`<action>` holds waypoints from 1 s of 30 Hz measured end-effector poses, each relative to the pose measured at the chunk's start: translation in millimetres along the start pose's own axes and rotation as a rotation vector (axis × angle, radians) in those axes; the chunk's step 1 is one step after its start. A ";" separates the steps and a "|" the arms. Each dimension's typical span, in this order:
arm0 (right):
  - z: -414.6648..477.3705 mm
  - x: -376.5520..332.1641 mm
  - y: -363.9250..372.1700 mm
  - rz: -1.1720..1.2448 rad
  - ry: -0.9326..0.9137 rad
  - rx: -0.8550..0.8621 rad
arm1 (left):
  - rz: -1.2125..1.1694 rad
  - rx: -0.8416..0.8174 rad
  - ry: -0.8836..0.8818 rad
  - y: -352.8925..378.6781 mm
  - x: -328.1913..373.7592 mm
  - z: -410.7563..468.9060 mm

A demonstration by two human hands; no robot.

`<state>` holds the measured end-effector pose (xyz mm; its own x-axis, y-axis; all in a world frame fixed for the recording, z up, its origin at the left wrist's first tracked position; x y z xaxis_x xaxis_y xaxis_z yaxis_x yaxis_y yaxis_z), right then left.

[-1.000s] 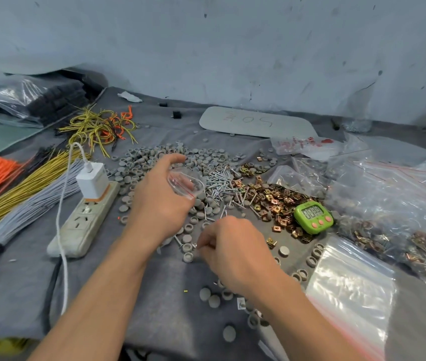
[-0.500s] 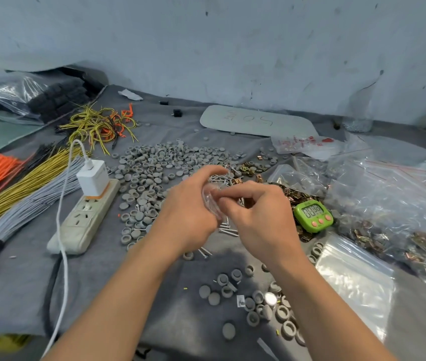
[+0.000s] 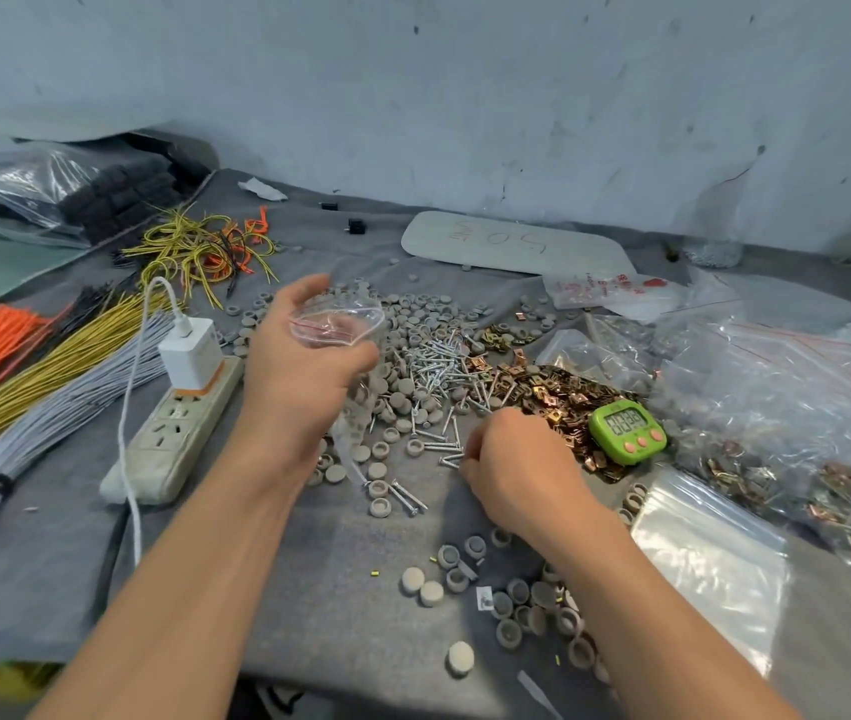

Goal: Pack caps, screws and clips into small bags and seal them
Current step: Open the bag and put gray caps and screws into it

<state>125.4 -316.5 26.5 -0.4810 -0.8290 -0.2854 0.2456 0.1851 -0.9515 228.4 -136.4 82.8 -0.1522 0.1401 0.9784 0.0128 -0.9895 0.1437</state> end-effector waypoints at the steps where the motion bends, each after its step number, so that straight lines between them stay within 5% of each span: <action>1: -0.4 -1.4 1.1 -0.008 -0.016 -0.010 | 0.033 0.005 0.018 -0.2 0.1 -0.4; 6: -3.5 -3.0 -7.0 -0.021 -0.065 0.024 | 0.380 -0.028 0.191 3.8 1.8 -7.1; 11: -2.5 11.2 -50.1 0.551 0.034 0.244 | 0.698 -0.253 0.340 37.8 -6.9 -32.4; 15: -9.0 13.0 -71.4 0.742 -0.065 0.363 | 0.834 -0.340 0.350 55.0 -11.4 -47.8; 25: 1.0 -10.0 -58.6 0.838 -0.162 0.257 | 0.715 -0.382 0.311 64.4 -8.6 -49.7; 28: 11.8 9.5 -61.5 1.034 0.017 0.374 | 0.591 -0.316 0.239 52.3 -6.6 -36.4; 30: 18.8 27.9 -60.5 0.952 0.123 0.451 | 0.476 -0.248 0.179 42.4 -4.4 -26.5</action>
<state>112.9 -360.7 78.3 -0.0012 -0.3815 -0.9244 0.8434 0.4962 -0.2059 203.4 -179.8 80.6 -0.3519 -0.3107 0.8830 -0.1080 -0.9236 -0.3680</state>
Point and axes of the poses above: each hand's wrist, its own z-axis towards the middle knuckle, its own y-axis out of the palm, x = y × z, the point moved 8 cm from there along z, towards the middle knuckle, and after that the axes turned 12 degrees about x, right-handed, at the moved point
